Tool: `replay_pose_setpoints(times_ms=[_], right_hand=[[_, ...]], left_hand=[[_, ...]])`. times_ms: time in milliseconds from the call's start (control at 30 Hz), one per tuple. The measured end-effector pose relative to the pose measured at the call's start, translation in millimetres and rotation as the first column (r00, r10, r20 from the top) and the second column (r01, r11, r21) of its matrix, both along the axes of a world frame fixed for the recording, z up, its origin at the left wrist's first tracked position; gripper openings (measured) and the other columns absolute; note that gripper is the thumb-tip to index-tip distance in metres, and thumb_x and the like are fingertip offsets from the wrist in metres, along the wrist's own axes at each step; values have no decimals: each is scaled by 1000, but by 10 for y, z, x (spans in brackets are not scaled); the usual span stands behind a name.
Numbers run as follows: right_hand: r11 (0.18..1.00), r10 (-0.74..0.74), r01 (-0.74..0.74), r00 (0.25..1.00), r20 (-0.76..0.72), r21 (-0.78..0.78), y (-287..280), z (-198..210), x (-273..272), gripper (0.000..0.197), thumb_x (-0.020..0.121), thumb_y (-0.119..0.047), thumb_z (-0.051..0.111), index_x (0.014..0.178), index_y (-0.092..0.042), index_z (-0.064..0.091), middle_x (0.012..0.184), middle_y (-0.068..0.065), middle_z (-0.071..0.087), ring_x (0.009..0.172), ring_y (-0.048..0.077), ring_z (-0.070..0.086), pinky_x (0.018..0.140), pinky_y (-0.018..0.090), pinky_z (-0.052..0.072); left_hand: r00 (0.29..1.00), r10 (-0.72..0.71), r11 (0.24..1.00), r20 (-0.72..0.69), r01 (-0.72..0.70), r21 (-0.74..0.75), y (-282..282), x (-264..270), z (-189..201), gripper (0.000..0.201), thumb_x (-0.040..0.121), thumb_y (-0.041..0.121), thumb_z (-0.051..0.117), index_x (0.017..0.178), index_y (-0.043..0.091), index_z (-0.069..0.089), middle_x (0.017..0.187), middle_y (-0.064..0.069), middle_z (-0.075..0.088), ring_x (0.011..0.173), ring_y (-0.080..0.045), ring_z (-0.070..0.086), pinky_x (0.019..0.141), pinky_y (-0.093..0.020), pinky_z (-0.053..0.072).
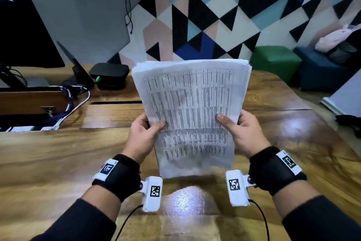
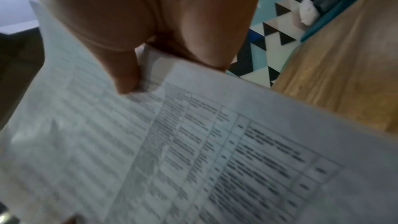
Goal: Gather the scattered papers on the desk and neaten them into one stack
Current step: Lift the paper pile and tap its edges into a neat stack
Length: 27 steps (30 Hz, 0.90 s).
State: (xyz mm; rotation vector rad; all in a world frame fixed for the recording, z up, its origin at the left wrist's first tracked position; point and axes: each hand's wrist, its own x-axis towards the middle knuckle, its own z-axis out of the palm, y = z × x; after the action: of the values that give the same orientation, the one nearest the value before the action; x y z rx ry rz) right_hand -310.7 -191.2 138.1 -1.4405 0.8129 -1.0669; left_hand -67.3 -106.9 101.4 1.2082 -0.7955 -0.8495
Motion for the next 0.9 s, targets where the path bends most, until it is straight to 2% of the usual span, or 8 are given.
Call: replay_pose_setpoints(times_ms=[100,233,367,467,567,700,833,900], right_hand=[[991,-132,132,991,27,-1,100,-205,65,17,90,-2,62,95,-17,66,77,-21,75,75,-6,69,67,11,53],[980,-193,195,979,-71,34,378,-684,148,26,88,4,63,90,-22,66,74,-28,73,73,-10,68,64,6,51],[969,-241,243,970,-44,53,397,-719,129,32,87,12,59,84,-20,66,71,-23,74,70,-8,67,62,8,51],[965,-255,253,966,28,63,321,-629,110,28,83,12,62,83,-16,66,71,-16,75,69,-6,67,63,12,52],[947,-300,288,951,75,144,298,-616,210,23,83,14,58,88,-8,64,68,-9,72,64,-5,65,60,12,51],[921,-372,366,928,18,137,268,-643,266,34,92,8,46,79,-18,63,69,-6,64,65,4,57,53,8,45],[938,-346,345,938,32,39,347,-522,328,33,95,8,43,87,-19,62,75,-4,61,55,-9,56,53,3,43],[944,-329,330,939,97,2,396,-438,353,33,95,9,42,91,-18,60,75,-5,61,55,-11,57,55,3,43]], left_hand=[[992,61,995,109,-53,-80,65,-138,-66,26,91,-2,61,111,14,62,99,10,78,95,-6,71,85,-22,56],[985,149,988,83,-152,31,209,-350,-481,30,89,0,63,108,23,60,102,3,74,97,-11,70,85,-31,59],[983,177,984,48,-177,-1,220,-335,-535,26,82,-5,61,93,19,62,83,13,77,79,2,68,68,-16,54],[979,201,976,29,-198,-86,160,-245,-395,18,72,-1,53,85,10,58,73,18,73,69,6,63,64,-12,51],[976,216,972,-40,-219,-84,78,-355,-349,19,75,-6,50,82,11,55,65,15,70,61,8,59,58,-10,49],[973,208,975,-98,-215,-63,42,-424,-348,20,82,1,46,92,11,59,87,-5,65,73,-2,63,66,-17,53],[970,234,965,-64,-240,-106,69,-468,-304,26,84,9,42,100,21,59,97,-2,65,90,-14,60,81,-30,51],[972,236,959,-16,-236,-155,95,-466,-242,26,89,8,40,104,19,58,100,-1,65,92,-12,61,81,-28,53]])
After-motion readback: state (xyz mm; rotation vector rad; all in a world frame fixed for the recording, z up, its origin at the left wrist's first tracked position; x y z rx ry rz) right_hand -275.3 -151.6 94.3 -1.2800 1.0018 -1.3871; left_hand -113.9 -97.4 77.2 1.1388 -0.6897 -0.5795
